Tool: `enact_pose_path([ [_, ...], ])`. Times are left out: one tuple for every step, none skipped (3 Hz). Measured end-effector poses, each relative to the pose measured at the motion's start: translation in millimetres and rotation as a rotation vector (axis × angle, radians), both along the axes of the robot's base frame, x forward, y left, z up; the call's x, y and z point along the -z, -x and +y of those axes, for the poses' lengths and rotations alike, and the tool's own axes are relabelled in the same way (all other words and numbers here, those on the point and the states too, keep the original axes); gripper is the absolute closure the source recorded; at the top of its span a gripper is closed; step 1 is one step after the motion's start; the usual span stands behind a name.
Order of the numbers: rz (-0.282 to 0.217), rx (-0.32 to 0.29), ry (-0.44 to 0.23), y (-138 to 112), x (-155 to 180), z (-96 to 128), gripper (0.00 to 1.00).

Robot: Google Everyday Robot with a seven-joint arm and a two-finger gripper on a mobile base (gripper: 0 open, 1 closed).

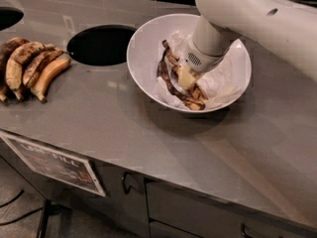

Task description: Pick banana from white bowl

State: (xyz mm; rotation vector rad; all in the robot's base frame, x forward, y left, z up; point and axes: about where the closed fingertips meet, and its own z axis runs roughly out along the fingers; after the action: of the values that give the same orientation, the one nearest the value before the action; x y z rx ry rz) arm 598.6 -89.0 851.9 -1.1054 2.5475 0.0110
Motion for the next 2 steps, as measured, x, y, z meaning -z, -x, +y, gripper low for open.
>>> enact_pose_path([
  [-0.002,-0.002,-0.001,0.5,-1.8,0.0,1.00],
  [-0.039,-0.006,-0.010,6.3,-26.4,-5.9,1.00],
])
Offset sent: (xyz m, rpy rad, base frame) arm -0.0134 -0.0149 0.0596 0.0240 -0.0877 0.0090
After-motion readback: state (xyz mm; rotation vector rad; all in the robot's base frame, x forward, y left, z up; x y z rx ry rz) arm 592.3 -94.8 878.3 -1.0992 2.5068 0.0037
